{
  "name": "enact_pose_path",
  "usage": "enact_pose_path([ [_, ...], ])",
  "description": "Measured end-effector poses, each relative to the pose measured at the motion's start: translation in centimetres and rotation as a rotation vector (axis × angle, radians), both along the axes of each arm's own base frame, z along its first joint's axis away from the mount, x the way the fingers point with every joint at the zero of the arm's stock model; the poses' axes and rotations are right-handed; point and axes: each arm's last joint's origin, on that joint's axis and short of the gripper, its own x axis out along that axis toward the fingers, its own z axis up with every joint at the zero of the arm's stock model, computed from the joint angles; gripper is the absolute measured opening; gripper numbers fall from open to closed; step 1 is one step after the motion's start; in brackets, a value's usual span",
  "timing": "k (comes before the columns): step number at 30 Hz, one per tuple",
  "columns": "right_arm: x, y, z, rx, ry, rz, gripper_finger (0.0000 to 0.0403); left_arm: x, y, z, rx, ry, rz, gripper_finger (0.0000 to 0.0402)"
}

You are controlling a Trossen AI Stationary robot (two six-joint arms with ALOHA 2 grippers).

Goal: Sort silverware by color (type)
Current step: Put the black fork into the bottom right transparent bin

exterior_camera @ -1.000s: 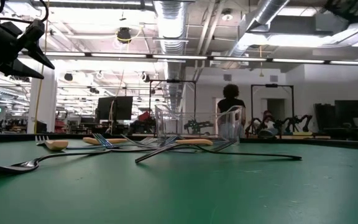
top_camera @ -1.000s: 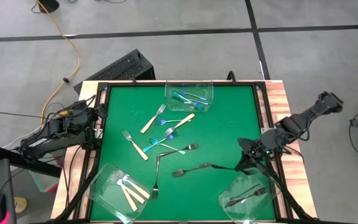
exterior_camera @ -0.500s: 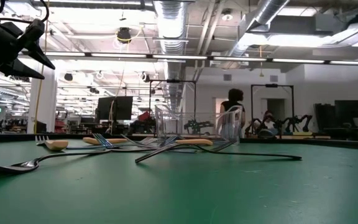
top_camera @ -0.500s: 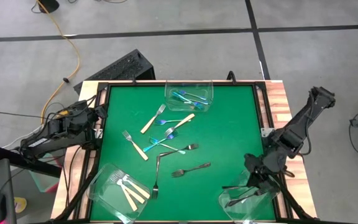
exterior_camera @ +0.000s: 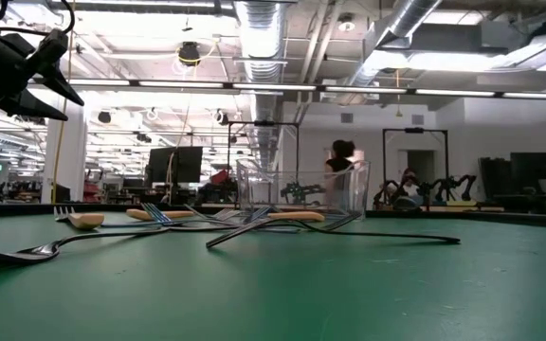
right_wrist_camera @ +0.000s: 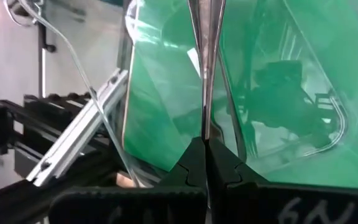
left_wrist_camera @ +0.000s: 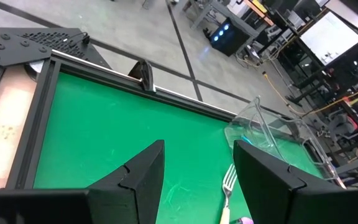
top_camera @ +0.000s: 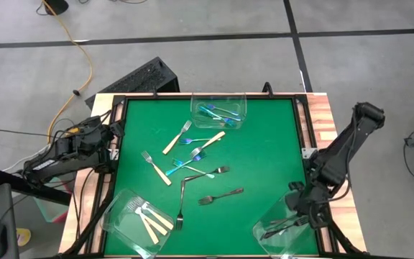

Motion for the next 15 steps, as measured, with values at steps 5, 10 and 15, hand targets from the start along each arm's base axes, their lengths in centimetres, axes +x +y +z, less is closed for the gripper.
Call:
enact_pose_path([
  [5,0.4,0.5,-0.8,-0.028,0.005,0.042,0.0006,0.0,0.0,0.0,0.001,0.000,0.001,0.0176],
  [10,0.8,1.1,-1.6,-0.042,0.018,0.093,0.0006,0.0,0.0,0.0,0.001,0.000,0.001,0.0176],
  [15,1.7,1.8,-2.1,-0.022,-0.009,0.094,0.0006,0.0,0.0,0.0,0.001,0.000,0.002,0.0176],
])
